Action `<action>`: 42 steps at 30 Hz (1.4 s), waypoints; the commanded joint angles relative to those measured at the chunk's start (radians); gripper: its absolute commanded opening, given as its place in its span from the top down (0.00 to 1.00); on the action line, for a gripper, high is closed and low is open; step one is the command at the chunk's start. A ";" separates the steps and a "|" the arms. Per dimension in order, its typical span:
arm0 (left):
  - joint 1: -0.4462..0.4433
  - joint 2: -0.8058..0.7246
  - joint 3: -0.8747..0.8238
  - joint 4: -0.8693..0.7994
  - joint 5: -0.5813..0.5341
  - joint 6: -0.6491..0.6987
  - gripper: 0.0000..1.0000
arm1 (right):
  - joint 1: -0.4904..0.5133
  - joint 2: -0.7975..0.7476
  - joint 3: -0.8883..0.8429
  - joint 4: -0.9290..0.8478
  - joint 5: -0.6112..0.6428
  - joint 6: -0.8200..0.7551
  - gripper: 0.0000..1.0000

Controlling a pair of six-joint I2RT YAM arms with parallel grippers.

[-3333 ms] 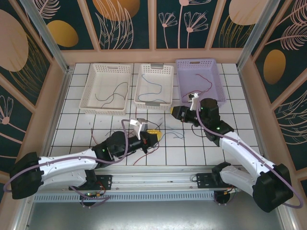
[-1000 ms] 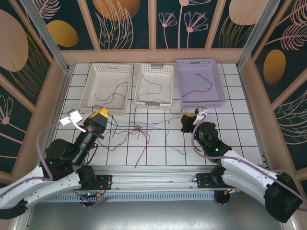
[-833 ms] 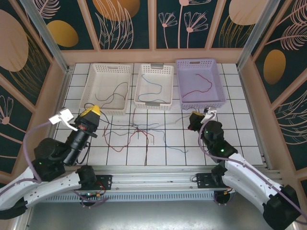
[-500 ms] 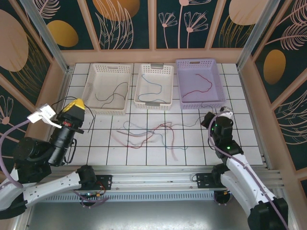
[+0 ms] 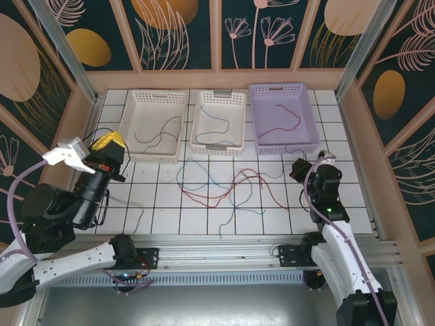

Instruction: Untangle the cables

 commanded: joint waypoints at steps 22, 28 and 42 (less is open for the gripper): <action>0.512 0.437 -0.010 0.150 0.419 0.003 1.00 | 0.224 -0.046 0.356 -0.030 -0.165 -0.094 1.00; 0.725 0.570 -0.005 0.268 0.603 -0.057 1.00 | 0.248 -0.054 0.418 -0.083 -0.194 -0.132 1.00; 0.869 0.920 0.011 0.512 0.704 -0.141 1.00 | 0.254 -0.065 0.530 -0.135 -0.376 -0.173 1.00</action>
